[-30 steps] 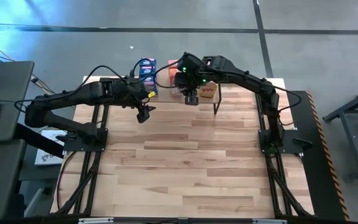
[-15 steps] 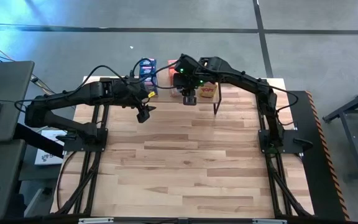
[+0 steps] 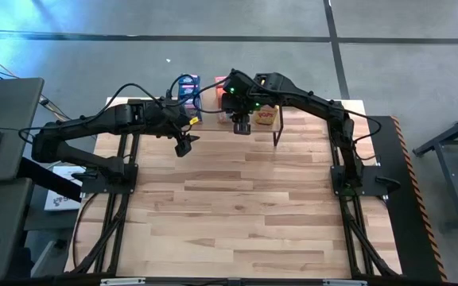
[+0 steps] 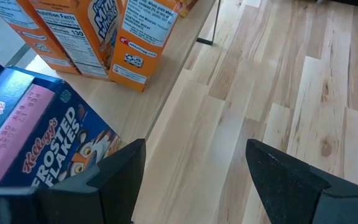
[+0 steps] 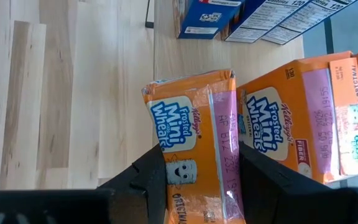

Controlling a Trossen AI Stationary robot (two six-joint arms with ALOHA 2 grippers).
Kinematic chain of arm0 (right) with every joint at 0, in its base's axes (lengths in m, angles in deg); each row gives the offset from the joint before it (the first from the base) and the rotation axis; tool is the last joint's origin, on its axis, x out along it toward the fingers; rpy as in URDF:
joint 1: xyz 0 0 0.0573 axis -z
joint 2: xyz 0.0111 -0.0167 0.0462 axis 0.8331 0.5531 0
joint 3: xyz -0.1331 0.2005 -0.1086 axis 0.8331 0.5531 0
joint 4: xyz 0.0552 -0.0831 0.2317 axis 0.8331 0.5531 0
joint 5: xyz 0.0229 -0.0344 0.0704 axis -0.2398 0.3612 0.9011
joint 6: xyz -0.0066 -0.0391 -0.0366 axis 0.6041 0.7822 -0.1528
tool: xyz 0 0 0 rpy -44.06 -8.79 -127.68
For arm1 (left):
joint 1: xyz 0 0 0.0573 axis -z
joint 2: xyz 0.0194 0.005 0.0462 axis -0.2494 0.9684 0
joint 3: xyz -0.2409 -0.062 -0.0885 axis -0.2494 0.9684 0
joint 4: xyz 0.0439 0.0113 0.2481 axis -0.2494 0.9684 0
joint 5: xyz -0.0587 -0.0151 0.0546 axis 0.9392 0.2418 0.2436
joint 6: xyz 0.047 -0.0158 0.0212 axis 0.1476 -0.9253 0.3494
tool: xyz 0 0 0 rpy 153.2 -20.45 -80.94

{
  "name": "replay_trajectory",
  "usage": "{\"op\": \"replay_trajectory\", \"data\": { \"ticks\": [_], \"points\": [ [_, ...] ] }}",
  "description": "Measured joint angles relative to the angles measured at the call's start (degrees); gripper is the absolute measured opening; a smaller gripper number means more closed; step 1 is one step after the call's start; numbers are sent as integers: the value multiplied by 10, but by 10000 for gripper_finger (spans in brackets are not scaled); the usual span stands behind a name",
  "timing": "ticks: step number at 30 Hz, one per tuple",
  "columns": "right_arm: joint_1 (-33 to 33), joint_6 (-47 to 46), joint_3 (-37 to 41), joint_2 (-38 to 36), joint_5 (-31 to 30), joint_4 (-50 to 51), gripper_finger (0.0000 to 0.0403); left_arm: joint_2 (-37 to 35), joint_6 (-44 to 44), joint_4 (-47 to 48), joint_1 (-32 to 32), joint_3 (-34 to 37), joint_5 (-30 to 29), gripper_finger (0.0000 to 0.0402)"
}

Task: Stack cereal on shelf
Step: Put the orange cereal on the shelf aligned with the other orange cereal boxes

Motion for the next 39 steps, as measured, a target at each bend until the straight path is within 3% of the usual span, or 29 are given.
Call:
{"op": "replay_trajectory", "data": {
  "ticks": [11,26,39],
  "points": [
    [0,0,0,0,3,0,147,0,0,0,0,0,0,269],
    [0,-9,0,1,-9,-24,198,0,0,0,0,0,0,269],
    [0,8,0,1,-20,-41,211,0,0,0,0,0,0,269]
  ]
}}
